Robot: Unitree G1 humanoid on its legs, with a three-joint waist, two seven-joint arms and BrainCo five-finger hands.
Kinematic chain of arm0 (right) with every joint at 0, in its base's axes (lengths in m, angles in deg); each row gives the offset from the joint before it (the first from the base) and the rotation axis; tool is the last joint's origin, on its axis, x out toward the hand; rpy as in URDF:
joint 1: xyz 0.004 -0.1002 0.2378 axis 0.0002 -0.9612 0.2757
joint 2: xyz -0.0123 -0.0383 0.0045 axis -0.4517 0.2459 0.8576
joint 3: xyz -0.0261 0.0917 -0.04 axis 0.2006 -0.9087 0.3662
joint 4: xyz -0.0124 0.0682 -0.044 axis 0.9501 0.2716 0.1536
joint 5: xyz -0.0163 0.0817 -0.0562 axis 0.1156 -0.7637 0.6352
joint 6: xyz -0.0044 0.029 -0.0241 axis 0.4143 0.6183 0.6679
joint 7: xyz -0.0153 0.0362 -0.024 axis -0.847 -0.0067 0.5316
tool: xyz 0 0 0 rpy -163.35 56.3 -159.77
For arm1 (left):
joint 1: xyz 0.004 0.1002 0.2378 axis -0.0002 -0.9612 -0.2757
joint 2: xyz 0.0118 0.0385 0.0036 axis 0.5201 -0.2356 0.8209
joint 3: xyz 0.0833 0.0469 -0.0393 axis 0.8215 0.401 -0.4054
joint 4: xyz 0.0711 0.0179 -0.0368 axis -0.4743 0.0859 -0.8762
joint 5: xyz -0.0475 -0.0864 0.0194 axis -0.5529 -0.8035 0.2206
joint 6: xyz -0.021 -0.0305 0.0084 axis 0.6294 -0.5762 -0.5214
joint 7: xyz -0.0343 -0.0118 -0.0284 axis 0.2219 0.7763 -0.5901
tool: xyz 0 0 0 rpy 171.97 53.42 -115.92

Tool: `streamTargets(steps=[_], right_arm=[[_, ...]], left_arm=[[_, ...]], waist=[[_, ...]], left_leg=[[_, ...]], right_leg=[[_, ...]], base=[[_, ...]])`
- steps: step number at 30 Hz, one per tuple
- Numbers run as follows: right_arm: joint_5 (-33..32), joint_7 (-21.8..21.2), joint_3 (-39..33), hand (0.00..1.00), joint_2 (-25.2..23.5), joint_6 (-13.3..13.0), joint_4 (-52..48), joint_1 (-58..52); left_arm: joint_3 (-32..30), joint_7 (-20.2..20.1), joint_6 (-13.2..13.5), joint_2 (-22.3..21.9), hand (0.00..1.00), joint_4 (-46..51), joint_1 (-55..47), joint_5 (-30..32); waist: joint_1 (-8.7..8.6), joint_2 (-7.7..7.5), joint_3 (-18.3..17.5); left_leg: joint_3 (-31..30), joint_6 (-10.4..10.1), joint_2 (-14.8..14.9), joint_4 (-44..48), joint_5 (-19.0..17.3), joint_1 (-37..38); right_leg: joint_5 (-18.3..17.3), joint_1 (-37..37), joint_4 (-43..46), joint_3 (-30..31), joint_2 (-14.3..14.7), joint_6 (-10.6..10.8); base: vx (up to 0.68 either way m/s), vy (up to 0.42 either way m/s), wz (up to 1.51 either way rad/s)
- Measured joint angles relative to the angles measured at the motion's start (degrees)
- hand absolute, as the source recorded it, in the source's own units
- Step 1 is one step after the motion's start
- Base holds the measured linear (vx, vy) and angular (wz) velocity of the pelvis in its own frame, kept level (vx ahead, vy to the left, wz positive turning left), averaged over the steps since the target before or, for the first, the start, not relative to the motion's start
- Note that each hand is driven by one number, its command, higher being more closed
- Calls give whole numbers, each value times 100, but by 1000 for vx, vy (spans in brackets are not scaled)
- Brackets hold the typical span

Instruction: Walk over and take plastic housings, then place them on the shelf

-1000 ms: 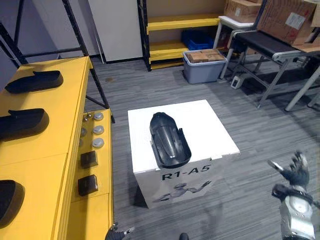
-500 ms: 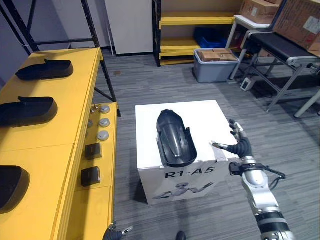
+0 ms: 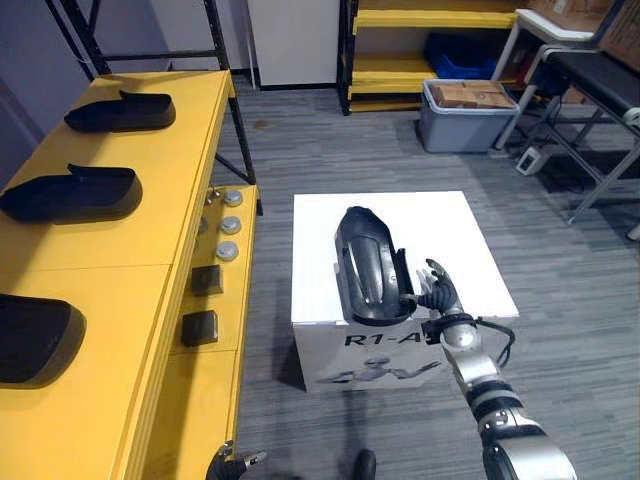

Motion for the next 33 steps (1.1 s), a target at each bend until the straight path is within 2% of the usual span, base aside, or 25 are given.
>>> streamTargets(steps=[1, 2, 10, 16, 23, 28, 31, 33], right_arm=[[39, 9, 0, 0, 0, 0, 97, 75], [87, 26, -1, 100, 0, 1, 289, 206], [66, 124, -123, 100, 210, 31, 946, 768], [-197, 115, -108, 100, 196, 72, 1064, 894], [-197, -59, 8, 100, 134, 114, 991, 894], [-341, -111, 110, 100, 80, 247, 371, 646], [-371, -38, 95, 100, -58, 245, -678, 124], [-364, -22, 51, 100, -77, 243, -985, -111]], left_arm=[[21, 5, -1, 7, 0, 0, 7, 0], [61, 18, -10, 25, 0, -1, 24, 0], [111, 55, -44, 69, 0, -19, 199, -2], [132, 55, -44, 65, 0, -14, 256, -11], [172, 56, -43, 63, 0, -9, 331, -16], [164, 79, -42, 55, 0, 62, 326, -241], [157, 177, -32, -84, 0, 543, 200, -432], [152, 190, -29, -228, 0, 861, 149, -455]], waist=[[4, -3, 2], [12, -10, 9], [36, -89, 12], [46, -91, 13], [68, -110, 24], [46, -131, 37], [28, -131, 38], [32, -130, 38]], left_leg=[[-3, 0, 0, -1, 0, -1], [-7, 0, -1, -2, 0, -5], [-97, 10, -15, -101, 80, -75], [-81, 0, 8, -144, 84, -42], [52, -22, 17, -164, 69, 52], [58, -23, 18, -164, 67, 94], [55, -23, 7, -159, 67, 93], [50, -22, -1, -154, 67, 87]], right_leg=[[0, 0, 0, -3, 0, 0], [0, -1, 0, -7, 0, 0], [-1, -95, 30, -122, -17, 1], [0, -91, 32, -93, 11, 1], [7, -51, 32, 48, 8, 11], [7, -28, 32, 62, 9, 11], [9, -31, 32, 69, 1, 14], [13, -31, 33, 62, -9, 19]], base=[[0, 0, 0], [0, 0, 0], [19, 1, 5], [35, 4, 1], [6, 17, -10], [0, 0, 0], [0, 0, 0], [0, 0, 0]])
